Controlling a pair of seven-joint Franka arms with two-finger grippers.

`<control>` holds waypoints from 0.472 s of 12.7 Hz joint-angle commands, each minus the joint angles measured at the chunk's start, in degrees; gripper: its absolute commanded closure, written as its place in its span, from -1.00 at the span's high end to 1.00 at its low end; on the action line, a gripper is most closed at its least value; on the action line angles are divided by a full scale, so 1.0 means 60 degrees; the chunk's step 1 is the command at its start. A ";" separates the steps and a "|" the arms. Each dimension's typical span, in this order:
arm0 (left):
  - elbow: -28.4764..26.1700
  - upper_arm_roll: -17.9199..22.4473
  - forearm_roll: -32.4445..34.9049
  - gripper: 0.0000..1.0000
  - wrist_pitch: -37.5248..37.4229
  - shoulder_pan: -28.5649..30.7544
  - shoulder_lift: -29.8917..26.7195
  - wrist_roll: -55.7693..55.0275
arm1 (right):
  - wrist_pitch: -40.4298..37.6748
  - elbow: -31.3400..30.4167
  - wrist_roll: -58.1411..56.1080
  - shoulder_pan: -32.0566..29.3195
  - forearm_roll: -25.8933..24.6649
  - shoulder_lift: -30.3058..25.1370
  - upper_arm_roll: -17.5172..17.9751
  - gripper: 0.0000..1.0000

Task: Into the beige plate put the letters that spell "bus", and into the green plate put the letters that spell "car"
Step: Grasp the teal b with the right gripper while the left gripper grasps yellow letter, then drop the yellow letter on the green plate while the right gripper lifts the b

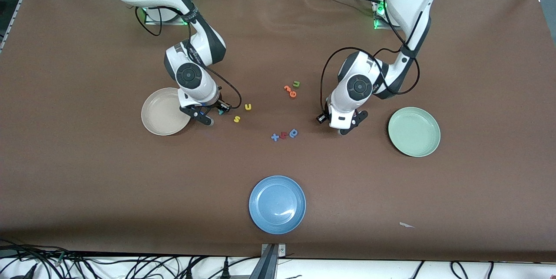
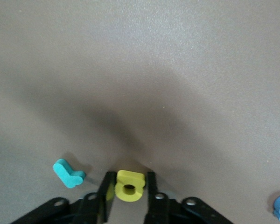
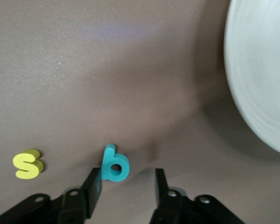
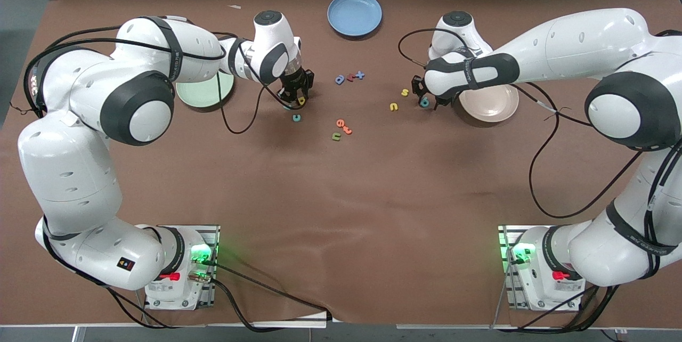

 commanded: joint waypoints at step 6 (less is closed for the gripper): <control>0.0069 0.0081 -0.0078 -0.82 -0.0610 0.0807 -0.1125 0.0812 | 0.0591 -0.0101 0.0487 0.0122 -0.0156 0.0062 0.0010 0.01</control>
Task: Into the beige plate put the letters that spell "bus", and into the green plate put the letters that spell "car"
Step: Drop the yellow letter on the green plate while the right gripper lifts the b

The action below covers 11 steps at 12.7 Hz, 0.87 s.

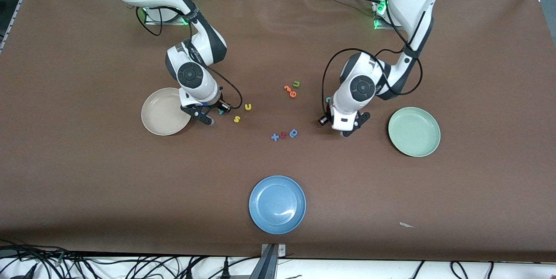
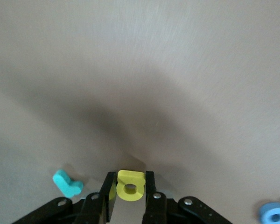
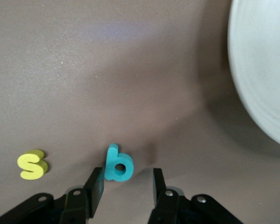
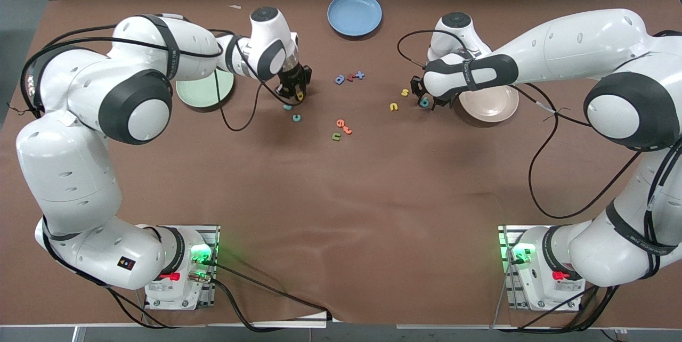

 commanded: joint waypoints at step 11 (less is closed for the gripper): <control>0.0767 0.0051 0.1940 -0.82 -0.3502 0.3585 -0.0925 0.4700 | 0.0515 -0.0093 0.0257 0.0044 -0.0170 0.0170 -0.0010 -0.24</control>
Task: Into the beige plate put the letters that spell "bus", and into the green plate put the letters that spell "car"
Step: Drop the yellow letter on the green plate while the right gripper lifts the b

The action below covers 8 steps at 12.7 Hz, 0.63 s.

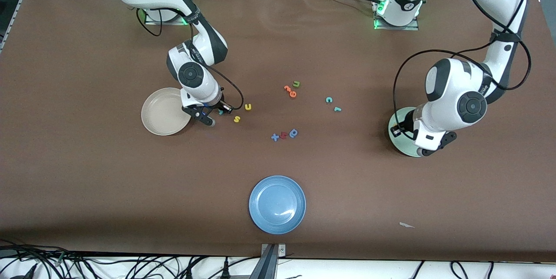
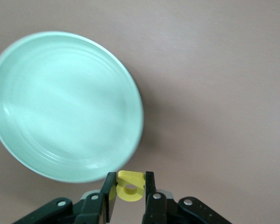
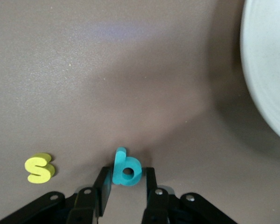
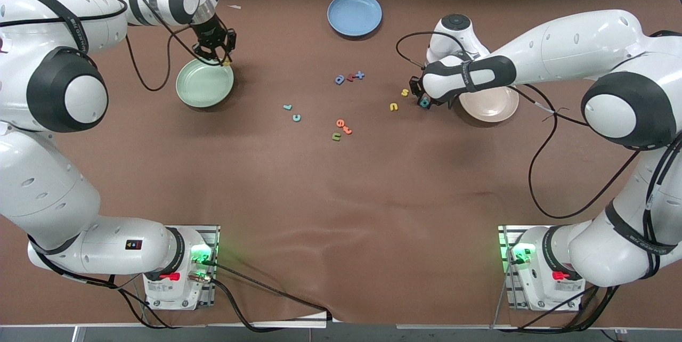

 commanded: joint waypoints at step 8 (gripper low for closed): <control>0.0149 -0.0086 0.1279 0.93 0.0519 0.0593 0.1002 0.0615 | 0.0279 -0.0058 0.0102 0.0021 -0.0272 0.0136 -0.0020 -0.60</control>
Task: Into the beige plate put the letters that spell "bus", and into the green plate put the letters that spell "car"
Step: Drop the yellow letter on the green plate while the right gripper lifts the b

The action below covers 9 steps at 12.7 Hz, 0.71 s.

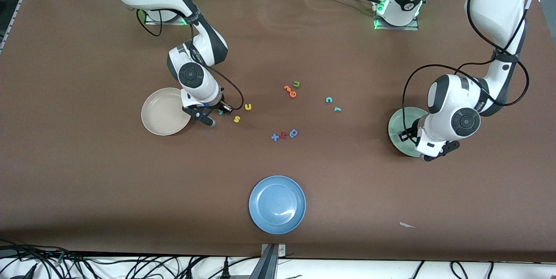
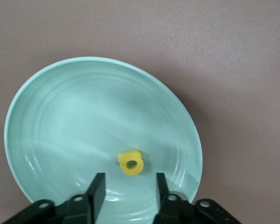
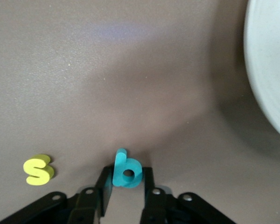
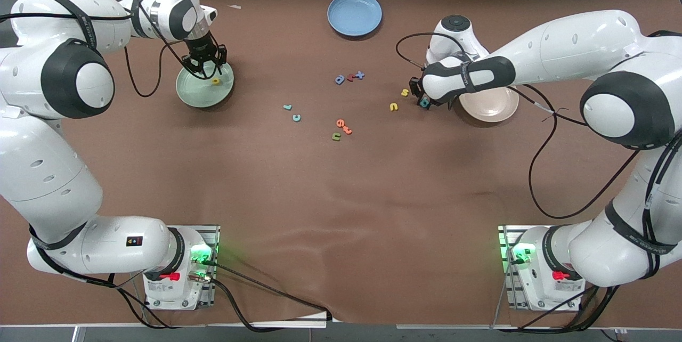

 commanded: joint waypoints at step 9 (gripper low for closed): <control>0.0239 -0.2148 -0.0276 0.95 -0.0260 -0.0043 -0.0235 -0.3550 | -0.2902 0.0988 -0.1371 -0.0039 -0.0500 -0.1066 -0.0369 -0.61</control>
